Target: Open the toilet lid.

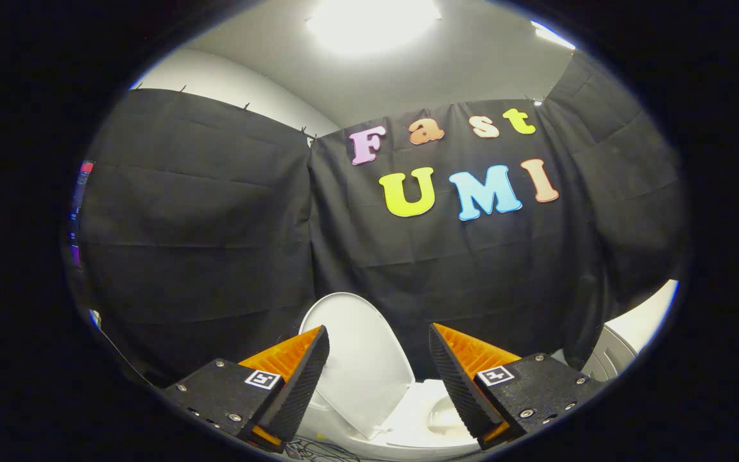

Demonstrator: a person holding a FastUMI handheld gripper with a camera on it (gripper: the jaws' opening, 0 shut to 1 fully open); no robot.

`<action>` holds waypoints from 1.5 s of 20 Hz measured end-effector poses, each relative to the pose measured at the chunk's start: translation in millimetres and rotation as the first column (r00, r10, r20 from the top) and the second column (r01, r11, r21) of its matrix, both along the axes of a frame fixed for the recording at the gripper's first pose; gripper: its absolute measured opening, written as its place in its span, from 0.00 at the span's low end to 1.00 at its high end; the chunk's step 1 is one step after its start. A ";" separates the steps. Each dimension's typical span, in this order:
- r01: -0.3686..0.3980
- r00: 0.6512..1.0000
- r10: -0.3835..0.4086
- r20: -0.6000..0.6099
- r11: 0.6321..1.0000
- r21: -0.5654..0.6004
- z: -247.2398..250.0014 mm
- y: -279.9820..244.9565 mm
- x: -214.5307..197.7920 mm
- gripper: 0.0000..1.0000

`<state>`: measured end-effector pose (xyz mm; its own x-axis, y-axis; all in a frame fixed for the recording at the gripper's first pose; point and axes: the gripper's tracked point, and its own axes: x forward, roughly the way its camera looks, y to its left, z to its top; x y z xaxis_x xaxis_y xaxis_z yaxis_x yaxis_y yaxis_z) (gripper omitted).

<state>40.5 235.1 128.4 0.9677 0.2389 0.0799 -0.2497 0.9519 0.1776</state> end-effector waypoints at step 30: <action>0.155 0.986 -0.164 -0.027 0.966 -0.207 -124.3 -127.3 -53.9 0.96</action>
<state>-13.4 107.8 4.1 0.9962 0.0876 0.0023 -0.0876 0.9960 -0.0167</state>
